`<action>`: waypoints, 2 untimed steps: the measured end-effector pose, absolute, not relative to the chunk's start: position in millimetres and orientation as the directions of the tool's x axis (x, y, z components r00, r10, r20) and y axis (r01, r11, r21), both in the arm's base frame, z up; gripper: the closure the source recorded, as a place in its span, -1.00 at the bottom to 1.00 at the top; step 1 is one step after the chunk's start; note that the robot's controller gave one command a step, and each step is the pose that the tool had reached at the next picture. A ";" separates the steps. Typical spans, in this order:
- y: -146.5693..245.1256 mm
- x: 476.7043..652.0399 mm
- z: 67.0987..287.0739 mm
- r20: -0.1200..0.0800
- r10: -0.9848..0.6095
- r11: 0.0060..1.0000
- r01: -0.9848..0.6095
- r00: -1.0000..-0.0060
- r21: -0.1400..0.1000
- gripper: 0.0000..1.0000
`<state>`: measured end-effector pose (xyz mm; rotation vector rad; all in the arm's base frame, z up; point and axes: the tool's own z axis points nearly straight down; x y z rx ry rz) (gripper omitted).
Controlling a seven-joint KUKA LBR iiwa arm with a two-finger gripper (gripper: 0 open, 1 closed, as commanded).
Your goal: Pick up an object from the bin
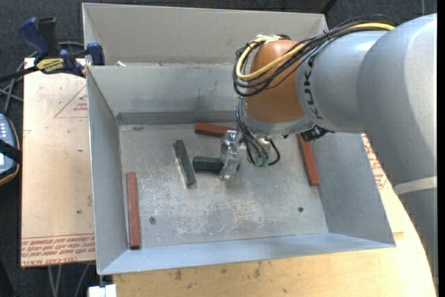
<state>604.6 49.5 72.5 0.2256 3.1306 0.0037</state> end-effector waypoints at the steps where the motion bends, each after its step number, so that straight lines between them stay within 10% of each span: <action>1: 49.5 604.6 72.5 -0.003 0.143 0.990 0.143 -0.990 0.003 1.00; 2: 48.5 605.6 72.5 -0.003 0.074 0.997 0.074 -0.997 0.003 1.00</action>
Offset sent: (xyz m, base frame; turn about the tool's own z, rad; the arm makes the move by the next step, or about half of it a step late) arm 0.0031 -0.0116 -0.0025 -0.2785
